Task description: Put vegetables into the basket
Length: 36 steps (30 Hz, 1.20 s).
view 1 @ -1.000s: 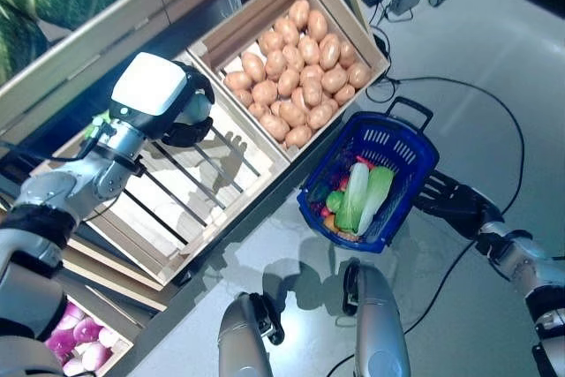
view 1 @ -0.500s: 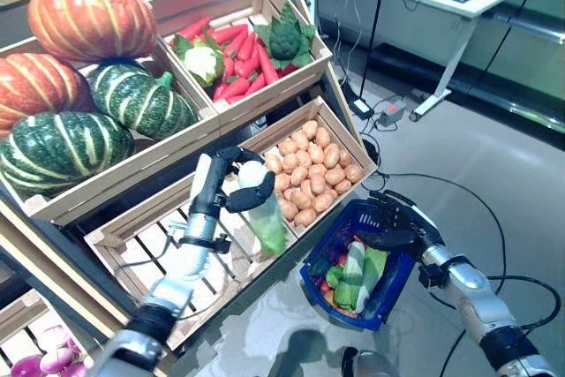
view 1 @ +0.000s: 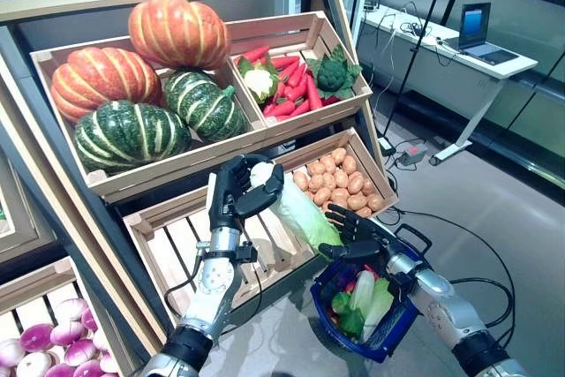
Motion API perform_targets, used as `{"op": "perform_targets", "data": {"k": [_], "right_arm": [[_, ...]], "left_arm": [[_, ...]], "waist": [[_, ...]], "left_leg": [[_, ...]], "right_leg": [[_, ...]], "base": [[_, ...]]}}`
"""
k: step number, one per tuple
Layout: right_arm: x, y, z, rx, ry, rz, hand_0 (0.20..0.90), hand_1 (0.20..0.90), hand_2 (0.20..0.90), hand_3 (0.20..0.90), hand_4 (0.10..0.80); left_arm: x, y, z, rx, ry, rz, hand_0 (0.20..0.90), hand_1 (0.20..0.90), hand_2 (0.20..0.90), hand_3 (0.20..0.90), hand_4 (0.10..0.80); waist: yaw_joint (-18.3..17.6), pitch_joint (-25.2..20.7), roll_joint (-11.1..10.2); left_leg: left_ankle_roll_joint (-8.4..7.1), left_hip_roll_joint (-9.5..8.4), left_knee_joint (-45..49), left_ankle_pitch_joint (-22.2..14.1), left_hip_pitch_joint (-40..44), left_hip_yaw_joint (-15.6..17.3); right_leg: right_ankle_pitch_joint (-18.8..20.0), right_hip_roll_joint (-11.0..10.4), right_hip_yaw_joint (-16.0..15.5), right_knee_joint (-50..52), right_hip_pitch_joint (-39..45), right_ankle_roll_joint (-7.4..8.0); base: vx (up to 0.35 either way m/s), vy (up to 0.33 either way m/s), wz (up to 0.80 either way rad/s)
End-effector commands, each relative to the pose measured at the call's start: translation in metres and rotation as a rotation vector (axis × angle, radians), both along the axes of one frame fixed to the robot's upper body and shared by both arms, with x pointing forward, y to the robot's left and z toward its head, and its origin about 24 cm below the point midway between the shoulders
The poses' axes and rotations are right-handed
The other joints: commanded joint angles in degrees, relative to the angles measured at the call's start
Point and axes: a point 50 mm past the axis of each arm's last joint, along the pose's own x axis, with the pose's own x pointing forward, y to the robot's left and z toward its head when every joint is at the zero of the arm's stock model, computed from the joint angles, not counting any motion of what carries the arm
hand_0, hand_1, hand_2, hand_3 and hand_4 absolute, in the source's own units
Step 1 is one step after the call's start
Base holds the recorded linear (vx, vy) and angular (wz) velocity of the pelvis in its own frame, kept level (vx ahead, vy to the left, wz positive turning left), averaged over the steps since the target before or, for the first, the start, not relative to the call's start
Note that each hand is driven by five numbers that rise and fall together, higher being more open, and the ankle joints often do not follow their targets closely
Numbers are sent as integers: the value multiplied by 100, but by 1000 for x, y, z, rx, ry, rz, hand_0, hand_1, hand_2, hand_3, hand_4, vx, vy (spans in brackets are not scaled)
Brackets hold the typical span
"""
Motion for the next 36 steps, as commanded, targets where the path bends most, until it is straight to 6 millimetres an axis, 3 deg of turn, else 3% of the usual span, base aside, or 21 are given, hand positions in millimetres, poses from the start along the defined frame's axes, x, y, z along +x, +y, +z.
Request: {"op": "perform_targets", "data": {"k": [1,8,16,29,36], "right_arm": [[17,14,49,150,-199,93,900,900,900,900,800],[6,15,55,116,-237,145,900,900,900,900,800],[16,10,71,-172,-353,81,900,900,900,900,800],[36,41,46,-125,-168,100,900,900,900,900,800],[32,68,12,119,125,200,900,900,900,900,800]], "left_arm": [[9,-27,54,5,-258,-162,300,300,300,300,400],[5,-24,55,24,-245,-213,300,300,300,300,400],[-2,-27,44,-128,-176,-213,300,300,300,300,400],[-6,-68,57,-274,-178,-466,300,300,300,300,400],[-12,-94,64,-278,-202,-683,300,300,300,300,400]], "waist": [[-72,-178,-60],[-87,-161,-37],[-43,-113,-132],[242,-76,-171],[402,-146,-158]], "left_leg": [[310,-377,5,-298,-138,9],[319,-396,5,-327,-120,-27],[360,-430,5,-261,-142,14],[389,-497,5,-288,-157,-246],[383,-511,5,-315,-141,-384]], "right_leg": [[-25,47,42,-31,189,-98],[-54,51,44,-31,205,-97],[-2,39,53,-31,184,-139],[-48,-12,-142,-31,287,-153],[-95,-38,-284,-31,372,-167]], "base": [[50,10,1],[52,7,1],[8,-5,0],[-5,-6,4],[-15,5,11]]}}
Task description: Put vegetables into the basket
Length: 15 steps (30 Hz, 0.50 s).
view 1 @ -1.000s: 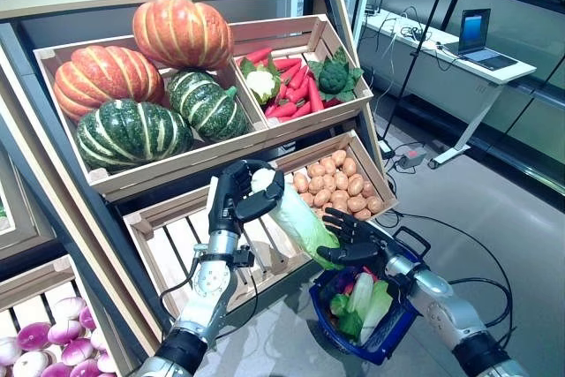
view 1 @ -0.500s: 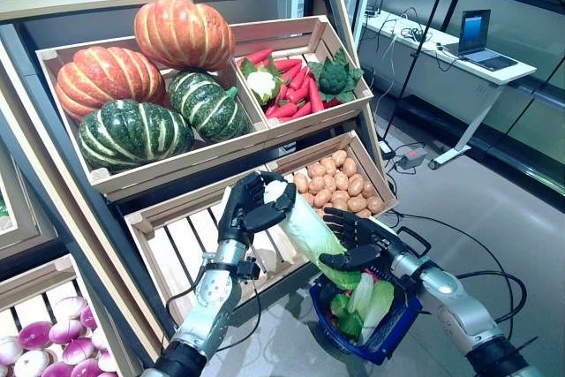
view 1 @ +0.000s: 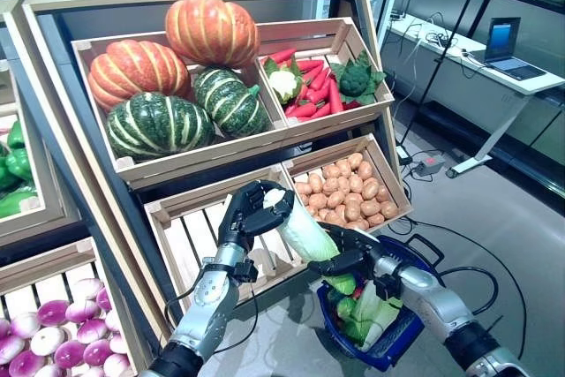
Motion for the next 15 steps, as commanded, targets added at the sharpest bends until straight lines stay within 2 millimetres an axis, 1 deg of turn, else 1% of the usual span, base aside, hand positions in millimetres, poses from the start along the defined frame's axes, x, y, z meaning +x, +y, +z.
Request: {"op": "perform_targets", "data": {"k": [1,5,8,9,10,15], "right_arm": [[32,42,31,248,-33,80,900,900,900,900,800],[35,39,25,231,-10,70,900,900,900,900,800],[40,37,28,232,-26,72,900,900,900,900,800],[42,38,31,244,-37,63,775,775,775,775,717],[45,40,34,258,-46,54,300,300,300,300,400],[55,43,47,294,-86,24,300,300,300,300,400]], "left_arm": [[3,-86,89,-284,-412,-453,300,300,300,300,400],[2,-94,91,-293,-405,-513,300,300,300,300,400],[1,-98,90,-301,-395,-552,300,300,300,300,400],[0,-99,89,-303,-391,-567,300,300,300,300,400],[0,-101,88,-302,-391,-577,300,300,300,300,400],[-1,-105,88,-298,-395,-591,300,300,300,300,400]], "waist": [[119,-180,-124],[157,-222,-114],[163,-242,-109],[162,-244,-105],[158,-239,-102],[151,-228,-69]], "left_leg": [[347,-453,6,-388,-61,-87],[340,-442,6,-396,-54,-121],[334,-443,6,-398,-61,-139],[329,-440,6,-396,-61,-140],[329,-441,6,-396,-58,-143],[320,-435,6,-397,-42,-137]], "right_leg": [[-122,26,-82,9,262,-181],[-138,21,-103,9,279,-182],[-142,23,-97,9,271,-181],[-137,22,-94,9,266,-181],[-136,24,-88,9,265,-185],[-147,33,-60,9,265,-193]], "base": [[-17,3,19],[-19,0,11],[-32,-6,7],[-41,-6,2],[-42,-3,1],[-20,3,0]]}}
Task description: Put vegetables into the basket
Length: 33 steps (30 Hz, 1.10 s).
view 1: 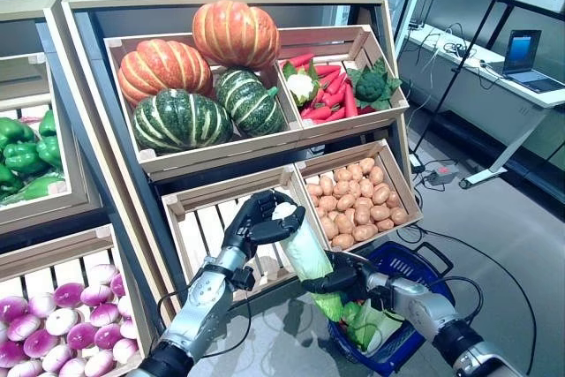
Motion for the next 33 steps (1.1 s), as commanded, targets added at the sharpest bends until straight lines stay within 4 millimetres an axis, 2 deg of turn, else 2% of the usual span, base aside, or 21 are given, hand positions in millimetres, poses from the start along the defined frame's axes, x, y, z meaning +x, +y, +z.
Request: {"op": "perform_targets", "data": {"k": [1,10,11,13,20,25,28,33], "right_arm": [[67,36,73,231,-244,-87,300,300,300,300,400],[64,28,74,252,-279,-161,300,300,300,300,400],[64,27,74,255,-284,-166,300,300,300,300,400],[65,23,77,262,-296,-185,300,300,300,300,400],[57,0,71,235,-305,-249,300,300,300,300,400],[47,-44,55,133,-275,-342,300,300,300,300,400],[42,-76,52,94,-269,-419,300,300,300,300,400],[29,-114,46,44,-264,-525,300,300,300,300,400]], "left_arm": [[-1,-103,91,-389,-383,-479,300,300,300,300,400],[-2,-96,79,-376,-325,-439,300,300,300,300,400],[-2,-96,77,-373,-317,-438,378,378,378,378,452],[-1,-95,73,-375,-286,-448,900,900,900,900,800],[-3,-82,64,-350,-259,-407,900,900,900,900,800],[0,-63,53,-231,-232,-315,900,900,900,900,800],[5,-44,44,-163,-205,-249,900,900,900,900,800],[8,-17,40,-153,-188,-146,900,900,900,900,800]], "waist": [[65,-237,-50],[-9,-256,-5],[-18,-255,-5],[-46,-262,-5],[-151,-259,3],[-251,-199,-9],[-296,-177,-20],[-346,-138,-26]], "left_leg": [[319,-433,6,-486,7,37],[317,-408,6,-492,36,96],[317,-406,6,-491,34,104],[319,-407,6,-485,25,118],[324,-375,6,-488,51,244],[342,-327,6,-494,91,390],[342,-300,6,-489,128,470],[334,-265,6,-471,147,557]], "right_leg": [[-146,42,59,12,212,-195],[-151,61,128,12,199,-203],[-146,63,134,12,190,-202],[-140,73,156,12,169,-202],[-108,103,256,12,122,-198],[-74,140,371,12,86,-193],[-61,162,425,12,87,-197],[-34,185,486,12,60,-208]], "base": [[0,0,0],[0,0,0],[0,0,0],[0,0,0],[4,3,0],[-5,-2,-9],[10,-12,-17],[8,-4,-13]]}}
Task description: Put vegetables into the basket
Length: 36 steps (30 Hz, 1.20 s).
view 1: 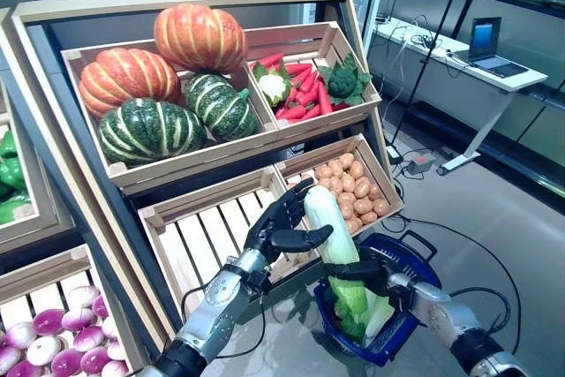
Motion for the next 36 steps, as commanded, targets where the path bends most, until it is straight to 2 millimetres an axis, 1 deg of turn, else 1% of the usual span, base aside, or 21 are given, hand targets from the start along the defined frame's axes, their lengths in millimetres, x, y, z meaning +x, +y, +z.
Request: {"op": "perform_targets", "data": {"k": [1,3,4,5,7,8,9,11,12,13,15,16,19,23,29,30,31,32,33,36], "right_arm": [[32,-66,47,22,-235,-277,300,300,300,300,400],[24,-79,42,38,-205,-314,300,300,300,300,400],[21,-87,40,61,-185,-348,300,300,300,300,400],[19,-95,40,77,-175,-385,300,300,300,300,400],[13,-116,39,104,-160,-477,300,300,300,300,400],[13,-121,39,107,-159,-499,300,300,300,300,400],[12,-129,40,108,-163,-551,300,300,300,300,400],[11,-146,44,95,-171,-647,300,300,300,300,400],[10,-157,47,77,-170,-711,300,300,300,300,400],[10,-157,47,77,-171,-711,300,300,300,300,400],[9,-166,48,44,-149,-758,300,300,300,300,400],[6,-174,48,16,-120,-786,300,300,300,300,400],[1,-185,44,-52,-45,-819,300,300,300,300,400],[-3,-193,43,-55,10,-861,300,300,300,300,400],[-6,-197,40,-60,97,-915,300,300,300,300,400],[-7,-198,40,-66,107,-924,347,347,347,347,431],[-7,-200,41,-72,115,-933,505,505,505,505,536],[-7,-200,41,-74,121,-940,771,771,771,771,714],[-7,-201,42,-93,128,-947,900,900,900,900,800],[-7,-202,42,-110,136,-954,900,900,900,900,800]], "left_arm": [[14,16,40,-63,-217,70,900,900,900,900,800],[13,24,36,-32,-205,118,900,900,900,900,800],[13,28,33,-7,-199,136,900,900,900,900,800],[12,30,31,6,-191,147,900,900,900,900,800],[12,34,25,26,-160,157,900,900,900,900,800],[12,34,24,31,-155,156,900,900,900,900,800],[12,34,22,43,-145,156,900,900,900,900,800],[10,35,16,76,-117,154,900,900,900,900,800],[8,36,10,100,-89,169,900,900,900,900,800],[8,36,10,100,-89,169,900,900,900,900,800],[8,38,4,118,-55,198,900,900,900,900,800],[7,41,0,132,-34,216,900,900,900,900,800],[7,43,-3,149,-18,234,900,900,900,900,800],[8,42,-1,164,-27,234,900,900,900,900,800],[8,40,-3,164,-13,251,900,900,900,900,800],[7,40,-4,164,-11,248,900,900,900,900,800],[6,40,-4,164,-10,244,900,900,900,900,800],[5,39,-5,164,-8,242,900,900,900,900,800],[5,38,-5,163,-6,240,900,900,900,900,800],[4,38,-6,160,-6,241,900,900,900,900,800]], "waist": [[66,-112,-75],[46,-86,-79],[29,-85,-59],[30,-79,-60],[45,-65,-56],[51,-65,-55],[66,-49,-75],[85,-47,-59],[98,-39,-38],[99,-36,-36],[111,-36,-21],[130,-46,-15],[193,-35,-18],[259,-1,-6],[289,3,53],[295,3,77],[301,1,101],[301,-2,118],[301,-3,157],[294,-5,201]], "left_leg": [[299,-257,9,-443,69,216],[295,-241,9,-445,88,250],[265,-219,9,-544,143,197],[258,-211,9,-542,147,203],[250,-193,9,-562,166,197],[248,-191,9,-565,164,194],[269,-203,9,-470,118,251],[259,-192,9,-478,111,236],[249,-183,9,-481,112,233],[248,-183,9,-482,113,233],[248,-181,9,-486,106,218],[242,-177,9,-482,93,210],[234,-169,9,-461,51,167],[224,-151,9,-445,9,103],[193,-132,9,-441,-57,-19],[186,-127,9,-443,-66,-35],[177,-121,9,-439,-76,-45],[170,-117,9,-433,-84,-49],[159,-114,9,-425,-95,-56],[148,-112,9,-411,-111,-62]], "right_leg": [[-69,162,3,11,174,-210],[-65,174,29,11,179,-216],[-125,197,64,11,233,-171],[-124,202,68,11,235,-172],[-140,211,57,11,259,-172],[-143,212,57,11,257,-174],[-88,199,20,11,213,-220],[-98,204,8,11,214,-221],[-103,204,-7,11,219,-219],[-103,205,-6,11,220,-219],[-108,208,-9,11,214,-220],[-116,209,-20,11,209,-220],[-123,214,-53,11,193,-236],[-135,227,-97,11,194,-260],[-163,247,-128,11,194,-288],[-169,246,-140,11,193,-292],[-174,241,-158,11,193,-292],[-176,239,-166,11,192,-293],[-181,232,-182,11,191,-296],[-182,218,-210,11,185,-296]], "base": [[7,-6,-6],[43,-4,-6],[77,-1,-11],[81,-5,-14],[33,-26,-9],[-24,-44,-1],[-30,-41,0],[4,-39,0],[0,0,0],[0,0,0],[14,-18,0],[23,-32,0],[19,-43,1],[22,-43,2],[23,-41,8],[20,-30,5],[0,0,0],[0,0,0],[0,0,0],[3,-7,3]]}}
